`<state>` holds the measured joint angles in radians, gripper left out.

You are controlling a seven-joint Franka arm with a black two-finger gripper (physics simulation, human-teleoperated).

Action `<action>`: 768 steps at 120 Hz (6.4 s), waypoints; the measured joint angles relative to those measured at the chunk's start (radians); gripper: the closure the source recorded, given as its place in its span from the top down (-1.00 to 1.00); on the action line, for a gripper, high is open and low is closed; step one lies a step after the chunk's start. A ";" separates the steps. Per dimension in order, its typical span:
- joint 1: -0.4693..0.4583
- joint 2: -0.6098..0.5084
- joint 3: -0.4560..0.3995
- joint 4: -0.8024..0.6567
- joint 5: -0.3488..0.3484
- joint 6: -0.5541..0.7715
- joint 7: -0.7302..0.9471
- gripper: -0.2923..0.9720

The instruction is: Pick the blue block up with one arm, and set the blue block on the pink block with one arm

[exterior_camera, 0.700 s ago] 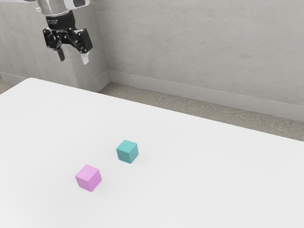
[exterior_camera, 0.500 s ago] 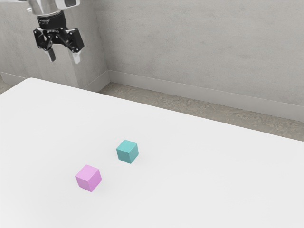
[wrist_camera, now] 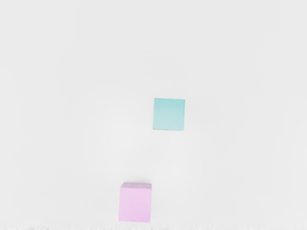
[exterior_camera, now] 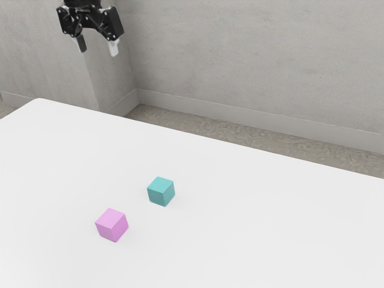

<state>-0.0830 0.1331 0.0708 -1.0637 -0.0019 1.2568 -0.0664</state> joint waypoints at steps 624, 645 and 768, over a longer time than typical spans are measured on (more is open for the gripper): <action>0.169 -0.301 -0.135 -1.408 0.050 0.969 0.081 0.06; 0.169 -0.296 -0.135 -1.406 0.051 0.972 0.080 0.06; 0.175 -0.454 -0.164 -1.335 0.048 0.912 0.091 0.52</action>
<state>0.0919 -0.3209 -0.0935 -2.3989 0.0457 2.1688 0.0245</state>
